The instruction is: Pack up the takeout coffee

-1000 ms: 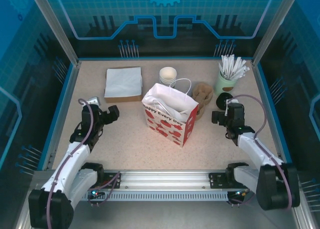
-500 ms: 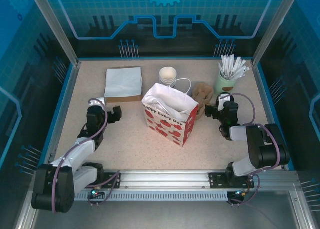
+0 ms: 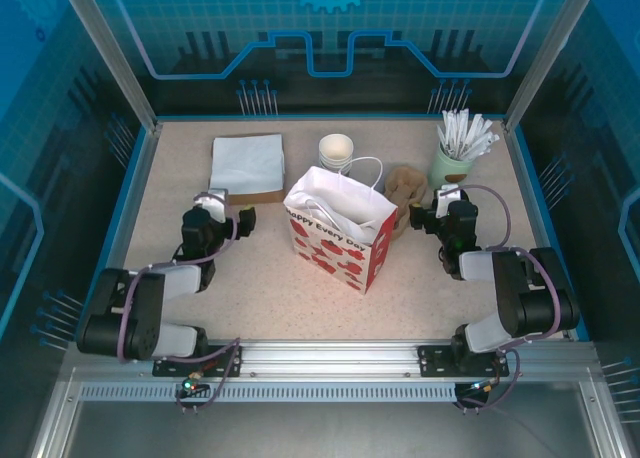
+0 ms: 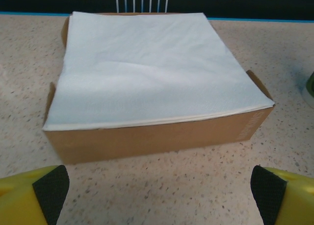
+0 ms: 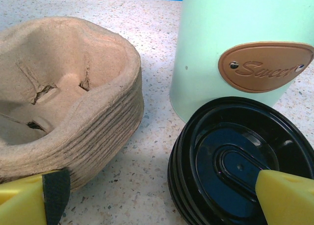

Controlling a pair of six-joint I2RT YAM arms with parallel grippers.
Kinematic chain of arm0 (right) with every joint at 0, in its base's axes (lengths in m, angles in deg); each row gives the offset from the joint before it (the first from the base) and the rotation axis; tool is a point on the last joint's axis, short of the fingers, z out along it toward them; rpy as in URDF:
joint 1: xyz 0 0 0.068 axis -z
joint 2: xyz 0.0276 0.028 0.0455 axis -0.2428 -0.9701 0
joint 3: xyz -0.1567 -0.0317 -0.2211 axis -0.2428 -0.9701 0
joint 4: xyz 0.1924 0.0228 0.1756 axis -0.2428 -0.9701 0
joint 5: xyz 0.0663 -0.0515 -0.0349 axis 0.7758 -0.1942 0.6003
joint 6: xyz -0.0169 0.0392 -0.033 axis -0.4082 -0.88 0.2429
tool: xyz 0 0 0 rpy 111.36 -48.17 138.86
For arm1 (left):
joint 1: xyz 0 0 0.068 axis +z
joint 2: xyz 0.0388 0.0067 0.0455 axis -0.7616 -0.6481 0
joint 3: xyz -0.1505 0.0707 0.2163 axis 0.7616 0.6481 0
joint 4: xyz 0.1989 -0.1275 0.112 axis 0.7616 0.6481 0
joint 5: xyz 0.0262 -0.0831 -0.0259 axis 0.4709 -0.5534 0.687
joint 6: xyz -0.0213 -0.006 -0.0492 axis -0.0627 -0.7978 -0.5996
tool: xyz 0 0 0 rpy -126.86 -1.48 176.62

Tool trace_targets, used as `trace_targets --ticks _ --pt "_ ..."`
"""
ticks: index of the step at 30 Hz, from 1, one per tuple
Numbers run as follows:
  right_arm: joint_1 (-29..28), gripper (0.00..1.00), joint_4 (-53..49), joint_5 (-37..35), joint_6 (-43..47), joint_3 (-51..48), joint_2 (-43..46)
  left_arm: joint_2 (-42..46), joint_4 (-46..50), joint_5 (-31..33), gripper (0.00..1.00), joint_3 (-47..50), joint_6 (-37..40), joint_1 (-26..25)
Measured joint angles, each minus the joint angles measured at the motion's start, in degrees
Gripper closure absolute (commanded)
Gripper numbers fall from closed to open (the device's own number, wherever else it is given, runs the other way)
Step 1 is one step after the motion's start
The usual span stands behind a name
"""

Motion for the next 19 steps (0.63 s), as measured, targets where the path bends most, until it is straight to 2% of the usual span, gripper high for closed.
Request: trace_targets --ticks 2,5,10,19 --pt "0.0 0.0 0.0 0.0 0.0 0.0 0.0 -3.6 -3.4 0.0 0.01 0.5 0.4 0.0" --pt "0.0 0.0 0.0 0.0 0.0 0.0 0.0 -6.3 -2.3 0.0 0.01 -0.2 0.6 0.1" --pt "0.0 0.0 0.0 0.0 0.0 0.0 0.0 -7.0 0.5 0.3 0.01 -5.0 -0.1 1.7" --pt "0.0 0.0 0.0 0.0 0.0 0.1 0.0 -7.0 1.7 0.7 0.01 -5.5 -1.0 2.1"
